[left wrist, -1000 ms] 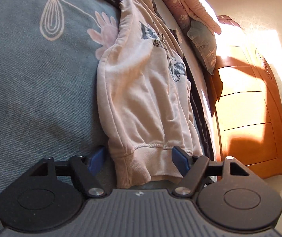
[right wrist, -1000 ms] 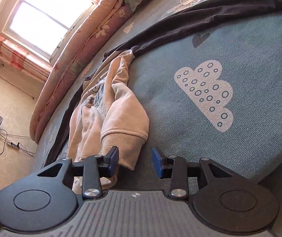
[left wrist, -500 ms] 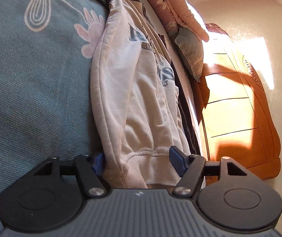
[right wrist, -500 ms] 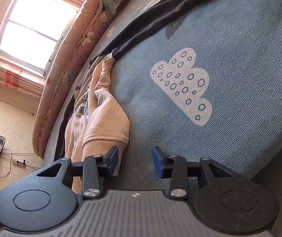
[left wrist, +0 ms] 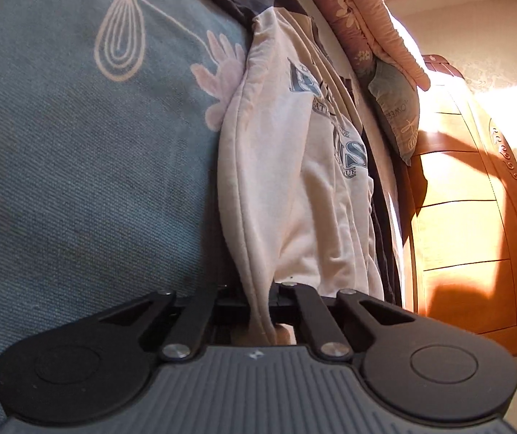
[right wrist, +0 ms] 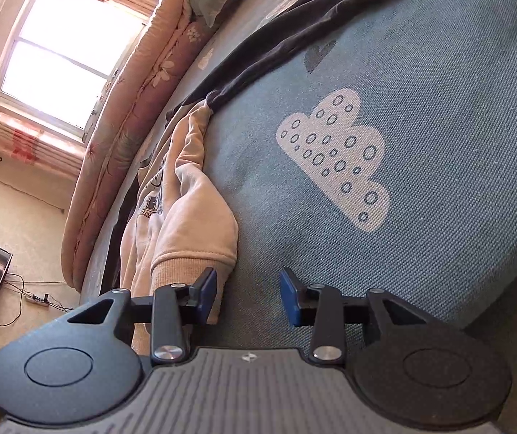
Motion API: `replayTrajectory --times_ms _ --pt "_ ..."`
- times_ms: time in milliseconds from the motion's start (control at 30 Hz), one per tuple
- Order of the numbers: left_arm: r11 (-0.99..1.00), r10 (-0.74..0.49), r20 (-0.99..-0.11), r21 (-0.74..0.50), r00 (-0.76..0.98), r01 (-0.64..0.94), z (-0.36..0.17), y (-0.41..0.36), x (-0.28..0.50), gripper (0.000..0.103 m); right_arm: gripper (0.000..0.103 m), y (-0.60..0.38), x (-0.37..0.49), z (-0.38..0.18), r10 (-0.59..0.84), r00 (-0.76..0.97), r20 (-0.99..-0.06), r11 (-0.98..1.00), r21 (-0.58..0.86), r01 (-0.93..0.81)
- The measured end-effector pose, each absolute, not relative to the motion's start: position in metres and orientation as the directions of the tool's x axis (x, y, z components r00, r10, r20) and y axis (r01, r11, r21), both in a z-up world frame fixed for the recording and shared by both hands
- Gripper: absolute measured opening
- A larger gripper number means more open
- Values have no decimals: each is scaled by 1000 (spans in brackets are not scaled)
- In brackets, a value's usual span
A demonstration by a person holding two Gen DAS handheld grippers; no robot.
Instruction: Fold clothes
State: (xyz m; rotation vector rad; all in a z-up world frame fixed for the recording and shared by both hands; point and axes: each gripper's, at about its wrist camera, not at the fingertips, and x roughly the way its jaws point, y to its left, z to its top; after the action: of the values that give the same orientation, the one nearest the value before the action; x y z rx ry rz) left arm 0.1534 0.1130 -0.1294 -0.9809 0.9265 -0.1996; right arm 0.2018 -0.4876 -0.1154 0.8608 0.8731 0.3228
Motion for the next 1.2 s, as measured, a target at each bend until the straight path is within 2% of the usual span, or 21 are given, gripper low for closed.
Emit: replayTrajectory --times_ms 133,200,300,667,833,1000,1200 --pt "594 -405 -598 -747 692 -298 -113 154 139 4 44 -488 201 -114 573 617 -540 637 766 79" --pt "586 -379 -618 -737 689 -338 -117 167 139 4 44 -488 201 -113 573 614 -542 639 765 79" --pt "631 -362 -662 -692 656 -350 -129 161 148 4 51 -484 202 -109 579 606 -546 643 762 71" --pt "596 -388 -631 -728 672 -339 -139 165 150 9 53 -447 229 -105 656 570 -494 593 805 15" --pt "607 -385 -636 -720 669 -336 -138 165 151 9 55 -398 245 -80 727 521 -447 591 793 -145" --pt "602 -385 -634 -723 671 -338 -139 166 150 9 55 -341 241 -64 814 379 -440 561 764 -317" --pt "601 -389 -630 -726 672 -333 -140 167 149 9 55 -369 220 -68 821 369 -435 547 785 -292"
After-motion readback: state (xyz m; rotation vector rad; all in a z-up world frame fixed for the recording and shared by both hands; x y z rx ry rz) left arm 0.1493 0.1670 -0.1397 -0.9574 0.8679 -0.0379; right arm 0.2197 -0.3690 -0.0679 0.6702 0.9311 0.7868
